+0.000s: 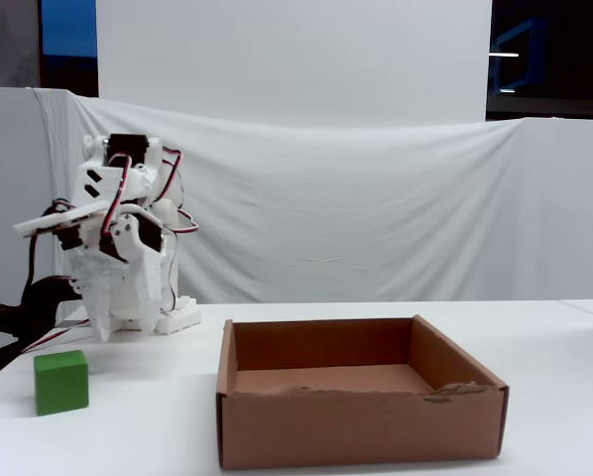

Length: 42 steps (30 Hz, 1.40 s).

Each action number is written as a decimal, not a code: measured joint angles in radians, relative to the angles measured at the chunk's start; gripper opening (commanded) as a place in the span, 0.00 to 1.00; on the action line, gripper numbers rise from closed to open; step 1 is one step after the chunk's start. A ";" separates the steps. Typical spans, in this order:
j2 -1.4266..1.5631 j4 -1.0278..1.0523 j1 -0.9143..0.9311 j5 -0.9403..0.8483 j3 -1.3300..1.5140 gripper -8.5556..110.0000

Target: Grasp a green cube and put it in a box.

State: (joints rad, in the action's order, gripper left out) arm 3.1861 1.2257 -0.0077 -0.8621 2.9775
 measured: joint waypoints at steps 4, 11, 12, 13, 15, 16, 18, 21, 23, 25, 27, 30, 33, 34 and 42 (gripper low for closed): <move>0.000 0.000 0.000 0.000 0.000 0.26; 0.000 0.000 0.000 0.000 0.000 0.26; 0.000 0.000 0.000 0.000 0.000 0.26; 0.000 0.000 0.000 0.000 0.000 0.26; 0.000 0.000 0.000 0.000 0.000 0.26; 0.000 0.000 0.000 0.000 0.000 0.26; 0.000 0.000 0.000 0.000 0.000 0.26; 0.000 0.000 0.000 0.000 0.000 0.26; 0.000 0.000 0.000 0.000 0.000 0.26; 0.000 0.000 0.000 0.000 0.000 0.26; 0.000 0.000 0.000 0.000 0.000 0.26; 0.000 0.000 0.000 0.000 0.000 0.26; 0.000 0.000 0.000 0.000 0.000 0.26; 0.000 0.000 0.000 0.000 0.000 0.26; 0.000 0.000 -0.017 0.008 0.000 0.26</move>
State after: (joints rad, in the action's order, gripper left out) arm 3.1861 1.2257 -0.0245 -0.8544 2.9775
